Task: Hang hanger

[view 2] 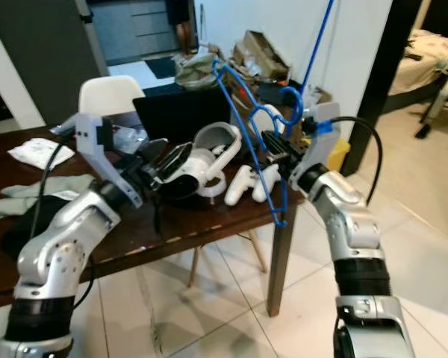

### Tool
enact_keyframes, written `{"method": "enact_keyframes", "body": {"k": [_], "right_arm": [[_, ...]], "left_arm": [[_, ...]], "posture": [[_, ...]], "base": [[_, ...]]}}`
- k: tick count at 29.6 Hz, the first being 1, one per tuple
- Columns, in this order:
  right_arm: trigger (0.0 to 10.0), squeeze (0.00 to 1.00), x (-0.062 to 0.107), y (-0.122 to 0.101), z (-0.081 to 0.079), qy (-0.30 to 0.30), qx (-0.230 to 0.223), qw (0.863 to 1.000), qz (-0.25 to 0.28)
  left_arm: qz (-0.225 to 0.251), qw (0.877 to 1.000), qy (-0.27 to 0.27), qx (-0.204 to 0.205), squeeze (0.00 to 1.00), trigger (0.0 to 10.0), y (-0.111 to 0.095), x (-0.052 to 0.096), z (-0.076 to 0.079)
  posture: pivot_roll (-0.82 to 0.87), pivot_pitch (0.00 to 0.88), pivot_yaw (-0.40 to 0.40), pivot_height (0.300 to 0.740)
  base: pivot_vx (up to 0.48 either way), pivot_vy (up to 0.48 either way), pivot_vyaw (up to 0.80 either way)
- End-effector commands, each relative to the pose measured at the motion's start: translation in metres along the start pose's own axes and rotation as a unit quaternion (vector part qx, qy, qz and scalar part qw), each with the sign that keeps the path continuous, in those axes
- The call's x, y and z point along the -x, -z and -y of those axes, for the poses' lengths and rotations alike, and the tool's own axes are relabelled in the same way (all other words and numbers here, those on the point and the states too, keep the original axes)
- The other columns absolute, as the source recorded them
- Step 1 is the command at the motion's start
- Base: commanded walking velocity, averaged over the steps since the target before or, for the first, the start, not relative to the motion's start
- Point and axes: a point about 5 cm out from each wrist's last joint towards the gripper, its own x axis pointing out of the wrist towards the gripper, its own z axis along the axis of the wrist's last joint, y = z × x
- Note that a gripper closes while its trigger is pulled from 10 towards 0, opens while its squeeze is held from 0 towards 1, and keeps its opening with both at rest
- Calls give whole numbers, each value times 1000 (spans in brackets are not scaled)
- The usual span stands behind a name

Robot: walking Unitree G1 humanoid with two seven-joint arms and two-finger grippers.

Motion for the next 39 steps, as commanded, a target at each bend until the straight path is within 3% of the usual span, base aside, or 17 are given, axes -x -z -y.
{"method": "enact_keyframes", "body": {"k": [1, 5, 9, 16, 19, 20, 24, 27, 39], "right_arm": [[10000, 0, 4, 5, 9, 23, -3, 1000, -15], [10000, 0, 8, 8, 19, 56, 9, 998, -29], [10000, 0, 17, 14, 38, 122, 32, 990, -55], [10000, 0, 21, 9, 46, 148, 32, 987, -47], [10000, 0, 22, 7, 48, 153, 32, 987, -43], [10000, 0, 22, 4, 50, 161, 34, 986, -38], [10000, 0, 22, 3, 50, 163, 34, 985, -36], [10000, 0, 22, 3, 53, 181, 43, 982, -39], [10000, 0, 20, 9, 50, 191, 52, 979, -44]], "left_arm": [[-2, 1000, 3, -1, 0, 10000, 3, -2, 5], [-6, 1000, -8, -10, 0, 10000, 5, 1, 2], [-14, 997, -66, -37, 0, 10000, 5, 15, -25], [-14, 992, -115, -56, 0, 10000, 1, 25, -43], [-9, 990, -129, -59, 0, 10000, 1, 26, -46], [-3, 983, -170, -73, 0, 10000, 2, 28, -54], [-2, 980, -182, -78, 0, 10000, 3, 28, -56], [-45, 962, -243, -119, 0, 10000, 23, 40, -68], [-58, 956, -270, -96, 0, 10000, 34, 51, -73]], "posture": [[-18, 0, 26, 740], [-17, 0, 23, 740], [-23, 0, 24, 740], [-27, 0, 26, 740], [-28, 0, 26, 740], [-31, 0, 25, 740], [-31, 0, 25, 740], [-35, 0, 21, 740], [-31, 0, 15, 740]], "base": [[-296, 0, -800], [-292, 0, -800], [-265, 0, -800], [-35, 0, -800], [0, 0, -800], [0, 0, -800], [0, 0, -800], [0, 0, -800], [0, -28, -733]]}}
